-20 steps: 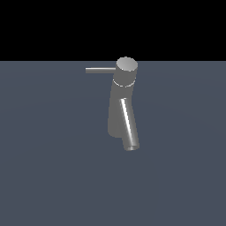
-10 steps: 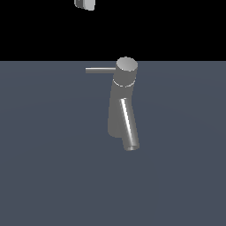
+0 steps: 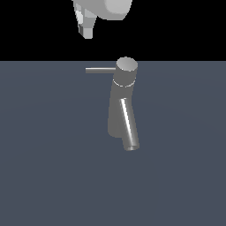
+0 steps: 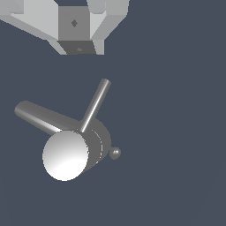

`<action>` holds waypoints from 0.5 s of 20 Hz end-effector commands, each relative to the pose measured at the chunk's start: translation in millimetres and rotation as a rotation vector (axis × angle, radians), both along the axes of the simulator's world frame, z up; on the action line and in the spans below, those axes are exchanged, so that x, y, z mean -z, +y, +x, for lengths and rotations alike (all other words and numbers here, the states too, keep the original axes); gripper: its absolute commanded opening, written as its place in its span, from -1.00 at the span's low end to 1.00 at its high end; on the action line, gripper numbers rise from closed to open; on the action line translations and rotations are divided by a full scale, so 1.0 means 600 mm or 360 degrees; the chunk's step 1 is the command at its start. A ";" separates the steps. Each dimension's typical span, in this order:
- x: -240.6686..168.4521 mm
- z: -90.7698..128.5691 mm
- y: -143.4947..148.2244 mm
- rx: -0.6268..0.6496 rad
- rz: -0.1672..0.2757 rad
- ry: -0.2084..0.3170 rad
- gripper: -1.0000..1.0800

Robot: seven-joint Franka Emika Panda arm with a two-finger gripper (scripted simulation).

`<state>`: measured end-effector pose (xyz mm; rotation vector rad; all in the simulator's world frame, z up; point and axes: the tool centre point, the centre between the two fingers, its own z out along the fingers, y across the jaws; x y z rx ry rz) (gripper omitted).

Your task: Turn on the faucet by rotating a designated handle.

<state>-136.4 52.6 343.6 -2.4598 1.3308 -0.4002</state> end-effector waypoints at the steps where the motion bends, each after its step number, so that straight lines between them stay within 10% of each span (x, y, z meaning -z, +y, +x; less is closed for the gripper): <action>1: 0.012 0.015 0.003 0.0085 0.0031 -0.0028 -1.00; 10: 0.052 0.075 0.007 0.0380 0.0139 -0.0123 -1.00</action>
